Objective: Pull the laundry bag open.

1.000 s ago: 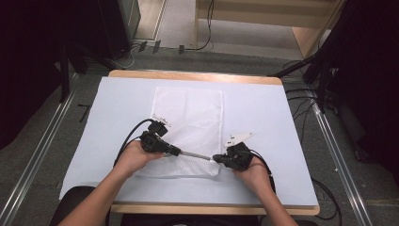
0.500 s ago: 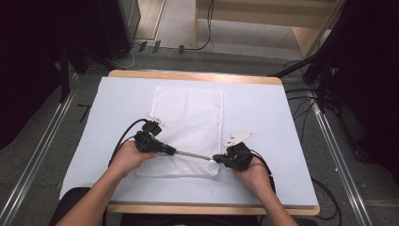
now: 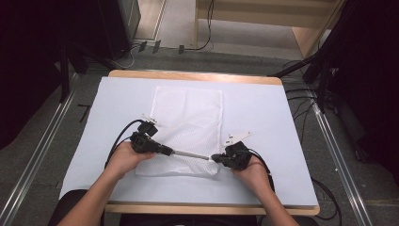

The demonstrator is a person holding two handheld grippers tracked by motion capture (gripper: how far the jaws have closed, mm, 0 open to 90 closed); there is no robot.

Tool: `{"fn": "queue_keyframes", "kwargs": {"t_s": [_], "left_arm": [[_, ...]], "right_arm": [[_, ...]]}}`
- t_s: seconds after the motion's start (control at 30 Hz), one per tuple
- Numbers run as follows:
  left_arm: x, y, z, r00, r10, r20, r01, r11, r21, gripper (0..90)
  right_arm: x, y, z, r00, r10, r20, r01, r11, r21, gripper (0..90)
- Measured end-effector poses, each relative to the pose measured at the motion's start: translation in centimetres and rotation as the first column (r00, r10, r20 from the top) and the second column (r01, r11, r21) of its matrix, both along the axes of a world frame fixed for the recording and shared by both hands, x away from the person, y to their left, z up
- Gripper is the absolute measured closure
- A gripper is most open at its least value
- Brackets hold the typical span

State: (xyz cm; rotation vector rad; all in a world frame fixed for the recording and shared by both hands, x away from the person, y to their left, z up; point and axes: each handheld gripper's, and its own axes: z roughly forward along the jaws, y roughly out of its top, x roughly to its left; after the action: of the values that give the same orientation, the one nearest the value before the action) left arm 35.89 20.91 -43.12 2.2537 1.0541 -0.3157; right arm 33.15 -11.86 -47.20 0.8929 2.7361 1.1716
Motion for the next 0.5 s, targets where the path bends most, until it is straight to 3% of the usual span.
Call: {"fn": "queue_keyframes", "kwargs": {"t_s": [0.5], "left_arm": [[-0.1,2.9,0.2,0.9976,0.069,-0.009,-0.069,0.9976,-0.008,88.1]], "right_arm": [[0.2,0.0,0.0,0.9999,0.013,-0.009,-0.013,1.000,-0.001,90.0]]}}
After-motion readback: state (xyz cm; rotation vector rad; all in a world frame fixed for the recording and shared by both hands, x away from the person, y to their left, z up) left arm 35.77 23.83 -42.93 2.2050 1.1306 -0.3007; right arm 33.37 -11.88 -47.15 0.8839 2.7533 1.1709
